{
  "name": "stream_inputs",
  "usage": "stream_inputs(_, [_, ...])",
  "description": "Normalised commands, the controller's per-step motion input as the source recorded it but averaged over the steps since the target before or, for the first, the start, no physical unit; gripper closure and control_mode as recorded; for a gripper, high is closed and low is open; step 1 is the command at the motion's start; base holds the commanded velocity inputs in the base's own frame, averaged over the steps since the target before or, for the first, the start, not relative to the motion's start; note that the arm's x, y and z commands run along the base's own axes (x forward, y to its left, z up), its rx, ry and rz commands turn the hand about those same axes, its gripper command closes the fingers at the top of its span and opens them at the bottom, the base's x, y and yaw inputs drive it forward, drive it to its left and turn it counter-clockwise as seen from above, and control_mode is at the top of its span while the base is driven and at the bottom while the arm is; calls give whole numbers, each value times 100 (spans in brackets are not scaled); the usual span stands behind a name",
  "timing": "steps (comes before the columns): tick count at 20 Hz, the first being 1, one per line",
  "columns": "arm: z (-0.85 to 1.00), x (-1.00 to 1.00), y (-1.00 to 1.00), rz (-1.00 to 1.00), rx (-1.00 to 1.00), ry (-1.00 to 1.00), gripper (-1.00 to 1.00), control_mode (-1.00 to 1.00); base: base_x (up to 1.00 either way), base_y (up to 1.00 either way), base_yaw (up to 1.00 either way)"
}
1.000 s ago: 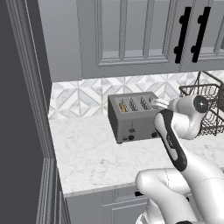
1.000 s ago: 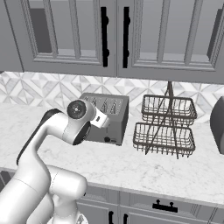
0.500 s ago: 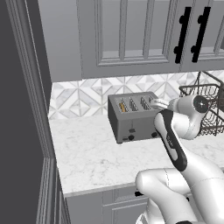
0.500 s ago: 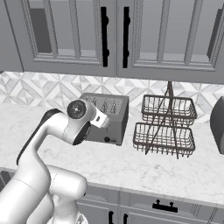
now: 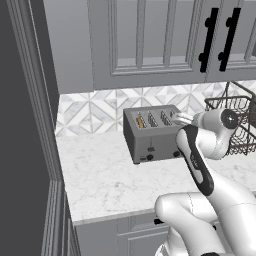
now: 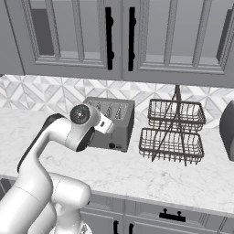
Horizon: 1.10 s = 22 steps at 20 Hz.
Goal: Start the toaster. Once the lever pops up, take the bread to the plate on the dining counter.
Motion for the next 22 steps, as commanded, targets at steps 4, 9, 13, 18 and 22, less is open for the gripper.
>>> stream_inputs(4, [0, 0, 0, 0, 0, 0, -100, -100, 0, 0, 0])
stream_inputs(9, [0, 0, 0, 0, 0, 0, -100, -100, 0, 0, 0])
stream_inputs(13, [0, 0, 0, 0, 0, 0, -100, -100, 0, 0, 0])
stream_inputs(18, [0, 0, 0, 0, 0, 0, -100, -100, 0, 0, 0])
stream_inputs(22, [0, 0, 0, 0, 0, 0, -100, -100, 0, 0, 0])
